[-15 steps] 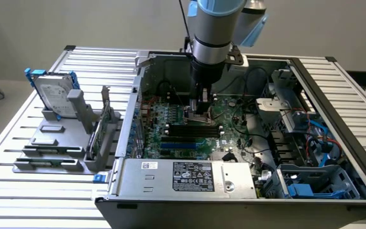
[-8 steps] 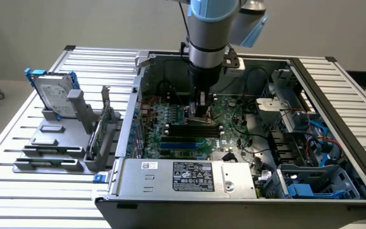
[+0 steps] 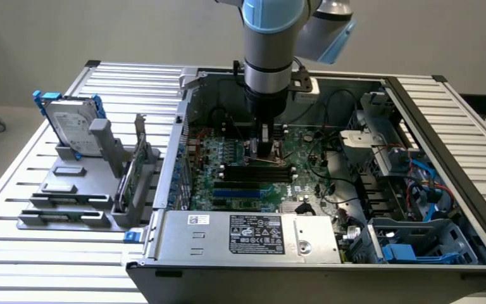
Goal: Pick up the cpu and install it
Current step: 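Place the cpu into insertion slot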
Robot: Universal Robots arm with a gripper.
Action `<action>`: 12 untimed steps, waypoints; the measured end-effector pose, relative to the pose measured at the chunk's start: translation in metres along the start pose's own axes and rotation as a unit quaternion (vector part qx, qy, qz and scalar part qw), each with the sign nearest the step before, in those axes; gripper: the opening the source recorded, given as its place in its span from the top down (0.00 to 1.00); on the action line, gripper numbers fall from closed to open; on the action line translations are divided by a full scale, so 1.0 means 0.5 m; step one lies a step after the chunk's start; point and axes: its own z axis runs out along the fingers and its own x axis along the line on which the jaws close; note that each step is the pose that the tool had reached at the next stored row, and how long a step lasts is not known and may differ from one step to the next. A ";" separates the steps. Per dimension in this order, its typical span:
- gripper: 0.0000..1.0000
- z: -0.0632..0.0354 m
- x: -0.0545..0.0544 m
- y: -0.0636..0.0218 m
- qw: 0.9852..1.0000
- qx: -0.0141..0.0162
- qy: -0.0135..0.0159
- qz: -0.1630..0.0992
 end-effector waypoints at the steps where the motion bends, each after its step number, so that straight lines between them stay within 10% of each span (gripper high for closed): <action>1: 0.45 0.002 0.001 0.000 1.000 0.000 -0.002 0.000; 12: 0.45 0.018 0.008 -0.001 1.000 -0.003 -0.008 -0.001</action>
